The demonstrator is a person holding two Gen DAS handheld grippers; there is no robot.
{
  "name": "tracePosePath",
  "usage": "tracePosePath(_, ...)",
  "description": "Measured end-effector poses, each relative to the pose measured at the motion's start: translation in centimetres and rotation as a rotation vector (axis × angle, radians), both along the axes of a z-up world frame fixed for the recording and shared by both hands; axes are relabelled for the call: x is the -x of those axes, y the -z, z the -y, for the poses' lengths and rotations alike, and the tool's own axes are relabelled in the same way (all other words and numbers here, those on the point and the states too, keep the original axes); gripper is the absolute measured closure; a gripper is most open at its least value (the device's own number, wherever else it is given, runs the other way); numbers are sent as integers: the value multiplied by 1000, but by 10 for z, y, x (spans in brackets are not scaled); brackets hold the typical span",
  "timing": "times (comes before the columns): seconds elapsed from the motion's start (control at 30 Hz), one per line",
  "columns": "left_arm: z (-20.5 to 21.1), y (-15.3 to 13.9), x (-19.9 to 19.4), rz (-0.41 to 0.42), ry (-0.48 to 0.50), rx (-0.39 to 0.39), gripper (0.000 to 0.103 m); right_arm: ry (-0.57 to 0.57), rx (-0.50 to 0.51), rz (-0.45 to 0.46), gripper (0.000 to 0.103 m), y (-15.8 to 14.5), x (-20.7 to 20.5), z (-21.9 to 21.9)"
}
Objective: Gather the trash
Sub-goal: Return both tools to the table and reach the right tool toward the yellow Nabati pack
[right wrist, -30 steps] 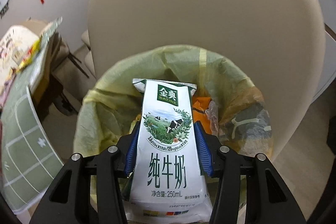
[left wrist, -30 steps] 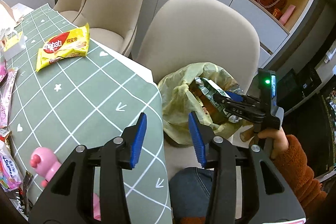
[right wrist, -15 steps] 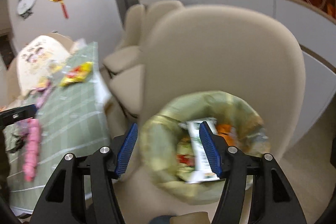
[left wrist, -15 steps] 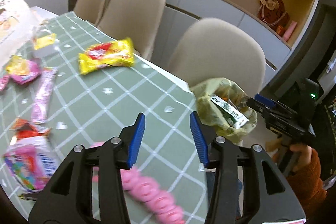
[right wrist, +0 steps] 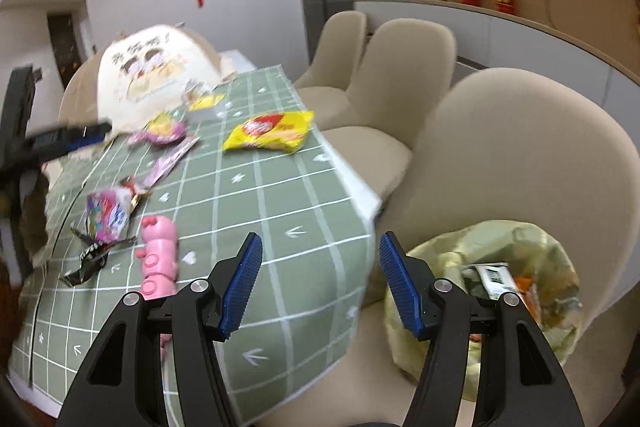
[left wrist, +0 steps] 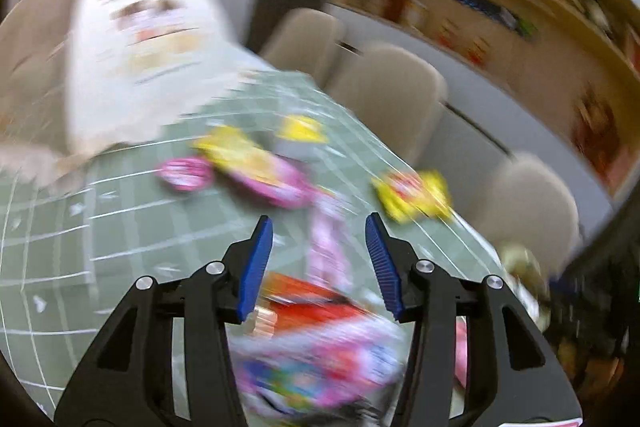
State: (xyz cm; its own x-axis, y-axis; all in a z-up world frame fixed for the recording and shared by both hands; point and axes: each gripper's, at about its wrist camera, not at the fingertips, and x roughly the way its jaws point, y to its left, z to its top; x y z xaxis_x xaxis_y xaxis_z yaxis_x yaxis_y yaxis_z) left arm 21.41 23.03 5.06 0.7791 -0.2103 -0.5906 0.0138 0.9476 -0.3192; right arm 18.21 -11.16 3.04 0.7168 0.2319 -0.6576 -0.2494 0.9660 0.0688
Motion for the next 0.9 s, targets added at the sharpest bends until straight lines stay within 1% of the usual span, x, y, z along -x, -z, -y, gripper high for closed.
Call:
tracePosePath(0.07, -24, 7, -6, -18, -64, 47, 55, -7, 14, -5, 45, 2, 2, -10)
tracePosePath(0.1, -36, 13, -10, -40, -83, 74, 54, -12, 22, -6, 45, 1, 4, -15)
tracePosePath(0.2, -47, 22, -22, -75, -67, 102, 54, 6, 40, 19, 45, -5, 15, -25)
tracePosePath(0.27, -46, 24, -30, -72, -59, 75, 54, 32, 28, 27, 45, -9, 24, -29)
tracePosePath(0.3, -44, 26, -33, -63, -52, 33, 54, 42, 22, 23, 45, -11, 29, -33)
tracePosePath(0.37, -42, 30, -34, -45, -18, -24, 54, 55, 42, 19, 45, -10, 36, -42)
tracePosePath(0.4, -43, 32, -33, -38, 2, -29, 54, 62, 64, 20, 45, -9, 41, -49)
tracePosePath(0.43, -48, 34, -31, -39, 14, -3, 54, 68, 80, 19, 45, -8, 43, -56)
tracePosePath(0.47, -54, 36, -28, -46, 29, 50, 54, 72, 86, 18, 45, -7, 46, -61)
tracePosePath(0.53, -63, 38, -28, -72, 40, 129, 54, 64, 63, 3, 45, -4, 47, -77)
tracePosePath(0.6, -69, 42, -23, -95, 40, 188, 54, 36, 42, -4, 45, -1, 45, -92)
tracePosePath(0.63, -69, 44, -20, -101, 45, 191, 54, 28, 45, -2, 45, 0, 44, -98)
tracePosePath(0.7, -61, 46, -13, -104, 82, 152, 54, 10, 74, 13, 45, 1, 42, -115)
tracePosePath(0.73, -56, 48, -10, -109, 116, 135, 54, 9, 84, 19, 45, 1, 42, -121)
tracePosePath(0.83, -40, 50, -5, -129, 221, 128, 54, -9, 67, 3, 45, -1, 39, -132)
tracePosePath(0.9, -35, 47, -1, -118, 245, 118, 54, -30, 70, 6, 45, -5, 38, -135)
